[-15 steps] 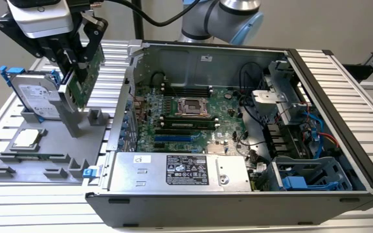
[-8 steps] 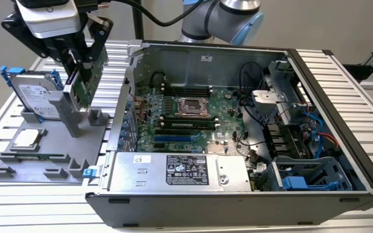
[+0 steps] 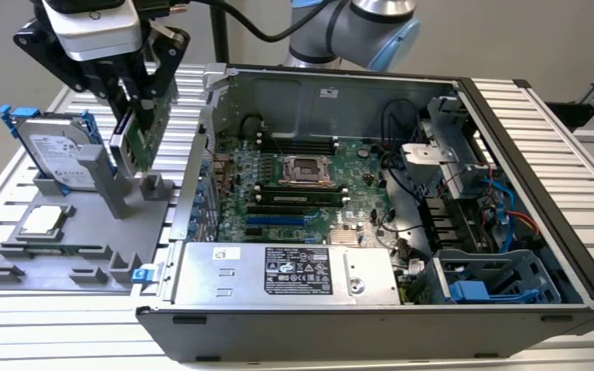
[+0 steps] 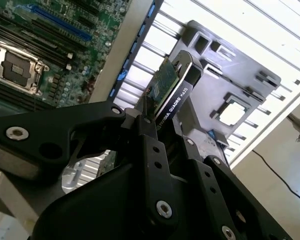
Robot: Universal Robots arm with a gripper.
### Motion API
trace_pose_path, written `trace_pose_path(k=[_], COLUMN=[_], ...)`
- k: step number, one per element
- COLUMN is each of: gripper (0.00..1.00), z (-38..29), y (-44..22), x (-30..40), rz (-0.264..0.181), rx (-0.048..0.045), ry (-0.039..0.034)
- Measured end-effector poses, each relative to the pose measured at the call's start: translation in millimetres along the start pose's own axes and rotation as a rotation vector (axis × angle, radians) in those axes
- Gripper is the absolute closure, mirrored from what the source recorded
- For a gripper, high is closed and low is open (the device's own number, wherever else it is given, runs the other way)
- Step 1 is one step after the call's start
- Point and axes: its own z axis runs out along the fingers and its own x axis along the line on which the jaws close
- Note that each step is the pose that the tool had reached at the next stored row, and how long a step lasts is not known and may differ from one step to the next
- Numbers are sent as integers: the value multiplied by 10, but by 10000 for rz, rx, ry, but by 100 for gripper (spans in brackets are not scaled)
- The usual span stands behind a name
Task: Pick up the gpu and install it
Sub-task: 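Pick up the gpu and move the gpu toward the slot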
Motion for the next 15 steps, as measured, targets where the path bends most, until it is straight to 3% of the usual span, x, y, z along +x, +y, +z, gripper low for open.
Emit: trace_pose_path(k=[15], gripper=[100], z=[3], y=[25], x=[-150], rz=[0], rx=[0], ry=[0])
